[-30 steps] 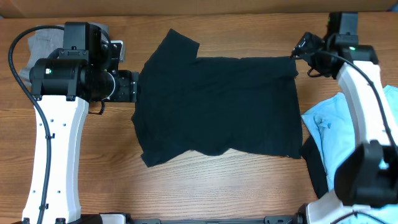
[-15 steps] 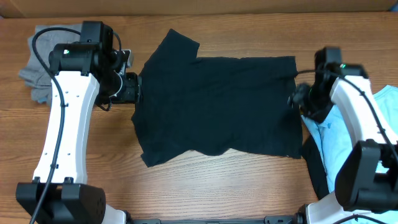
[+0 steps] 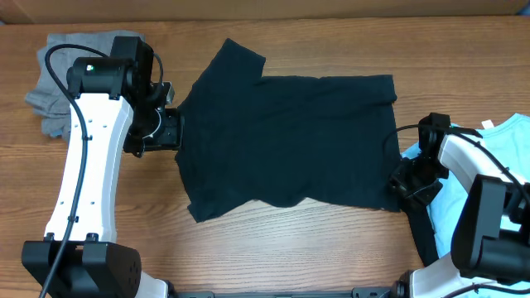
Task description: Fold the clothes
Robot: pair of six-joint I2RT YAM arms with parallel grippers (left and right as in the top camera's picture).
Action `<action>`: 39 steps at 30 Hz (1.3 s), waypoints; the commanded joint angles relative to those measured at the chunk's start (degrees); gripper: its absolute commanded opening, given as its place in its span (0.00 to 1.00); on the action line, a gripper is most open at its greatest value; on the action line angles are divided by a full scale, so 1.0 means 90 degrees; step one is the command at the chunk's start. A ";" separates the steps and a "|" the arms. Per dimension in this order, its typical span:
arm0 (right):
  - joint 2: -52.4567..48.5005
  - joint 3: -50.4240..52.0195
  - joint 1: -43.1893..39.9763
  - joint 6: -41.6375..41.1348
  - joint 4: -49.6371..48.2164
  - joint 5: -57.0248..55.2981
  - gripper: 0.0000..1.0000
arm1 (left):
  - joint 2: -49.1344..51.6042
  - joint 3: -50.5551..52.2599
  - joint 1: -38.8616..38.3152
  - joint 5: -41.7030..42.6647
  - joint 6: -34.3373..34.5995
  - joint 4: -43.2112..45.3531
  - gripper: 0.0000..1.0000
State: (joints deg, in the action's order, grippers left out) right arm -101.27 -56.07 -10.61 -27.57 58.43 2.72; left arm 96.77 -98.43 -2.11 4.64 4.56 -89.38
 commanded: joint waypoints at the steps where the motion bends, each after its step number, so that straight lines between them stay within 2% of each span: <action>1: 0.0041 0.0090 -0.0017 0.0053 0.0087 -0.0136 0.12 | -0.0029 0.0015 0.0041 -0.0175 0.0209 -0.0024 0.64; 3: 0.0151 0.0019 -0.0073 -0.0192 0.0274 -0.0554 0.05 | -0.0029 0.0015 0.0044 -0.0240 0.0211 -0.0051 0.64; 6: 0.0459 -0.0097 -0.0240 -0.0775 0.0593 -0.1205 0.04 | -0.0029 0.0015 0.0136 -0.0262 0.0253 -0.0170 0.65; 8: 0.0668 -0.0151 -0.0347 -0.0797 0.0641 -0.1183 0.04 | -0.0029 0.0015 0.0245 -0.0289 0.0318 -0.0257 0.65; 10: 0.0901 -0.0172 -0.0379 -0.0695 0.0610 -0.0959 0.14 | -0.0029 0.0015 0.0364 -0.0301 0.0381 -0.0282 0.66; 13: 0.1175 -0.0182 -0.0367 -0.0287 0.0527 -0.0537 0.36 | -0.0027 0.0015 0.0474 -0.0296 0.0532 -0.0253 0.68; 20: 0.1863 -0.0245 -0.0367 0.0374 0.0112 0.0495 0.41 | -0.0027 0.0508 0.0481 -0.0199 0.0709 -0.0168 0.69; 26: 0.2572 -0.0245 -0.0364 0.0714 -0.0452 0.1265 0.58 | -0.0027 0.2115 0.0474 0.0478 0.0707 0.1107 0.69; 30: 0.2747 -0.0245 -0.0364 0.0928 -0.0741 0.1812 0.60 | -0.0027 0.3145 0.0461 0.0903 0.0709 0.2606 0.67; 32: 0.2747 -0.0243 -0.0364 0.0928 -0.0809 0.1953 0.61 | -0.0027 0.3524 0.0447 0.1039 0.0714 0.3303 0.60; 33: 0.2747 -0.0243 -0.0364 0.0928 -0.0845 0.1991 0.61 | -0.0027 0.3779 0.0430 0.1042 0.0712 0.3764 0.54; 35: 0.2747 -0.0243 -0.0364 0.0928 -0.0843 0.1996 0.61 | -0.0027 0.4024 0.0430 0.0954 0.0712 0.4160 0.45; 39: 0.2747 -0.0243 -0.0364 0.0930 -0.0840 0.1994 0.62 | 0.0005 0.4517 0.0427 0.0784 0.0833 0.4971 0.41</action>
State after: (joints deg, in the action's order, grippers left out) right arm -77.30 -57.01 -14.00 -19.97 51.07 19.25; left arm 96.82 -61.01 2.24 11.77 10.79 -48.05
